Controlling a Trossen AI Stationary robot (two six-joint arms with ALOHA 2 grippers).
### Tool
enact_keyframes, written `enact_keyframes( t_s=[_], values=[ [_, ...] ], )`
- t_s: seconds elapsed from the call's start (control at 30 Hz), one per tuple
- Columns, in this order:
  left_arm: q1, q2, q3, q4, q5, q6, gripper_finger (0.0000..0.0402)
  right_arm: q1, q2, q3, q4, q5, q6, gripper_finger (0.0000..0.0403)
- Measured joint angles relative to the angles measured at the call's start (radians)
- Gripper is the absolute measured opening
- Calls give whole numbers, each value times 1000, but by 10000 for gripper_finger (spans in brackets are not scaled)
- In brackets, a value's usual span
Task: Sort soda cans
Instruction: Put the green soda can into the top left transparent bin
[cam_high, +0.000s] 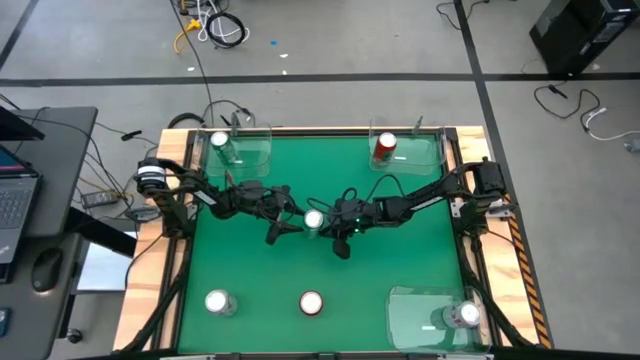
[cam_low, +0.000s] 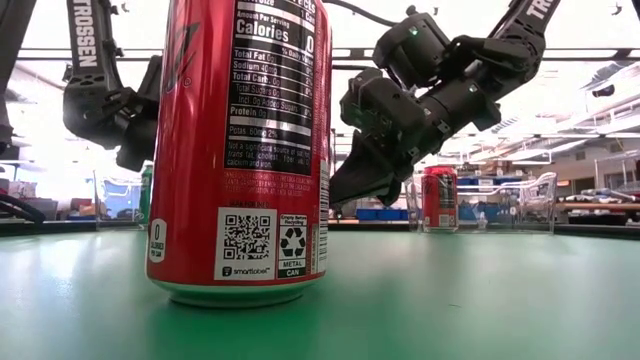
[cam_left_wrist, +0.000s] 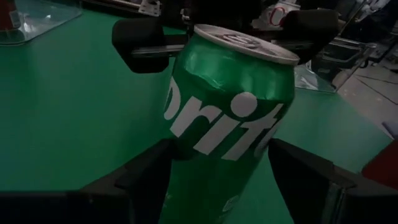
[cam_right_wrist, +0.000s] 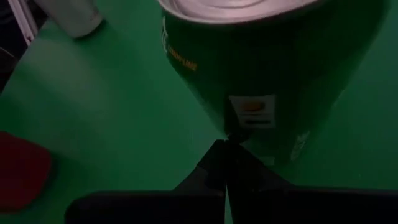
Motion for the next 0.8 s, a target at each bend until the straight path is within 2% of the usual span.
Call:
enact_keyframes(
  t_s=[0.23, 0.4, 0.5, 0.63, 0.8],
  values=[
    [-2, -1, 0, 33, -29, -80, 283, -4, 0, 3, 8, 0, 1, 0],
    [-4, 0, 0, 34, -168, -196, 296, -12, -2, 8, 26, 27, 1, 0],
    [-4, 0, 1, 30, -160, -262, 295, -15, -4, 9, 30, 22, 1, 0],
    [-4, 0, 2, 32, -120, -258, 294, -19, -4, 9, 23, 4, -6, 0],
    [-24, 0, 2, 32, -125, -250, 294, -27, -4, 7, 34, -20, -13, 0]
  ],
)
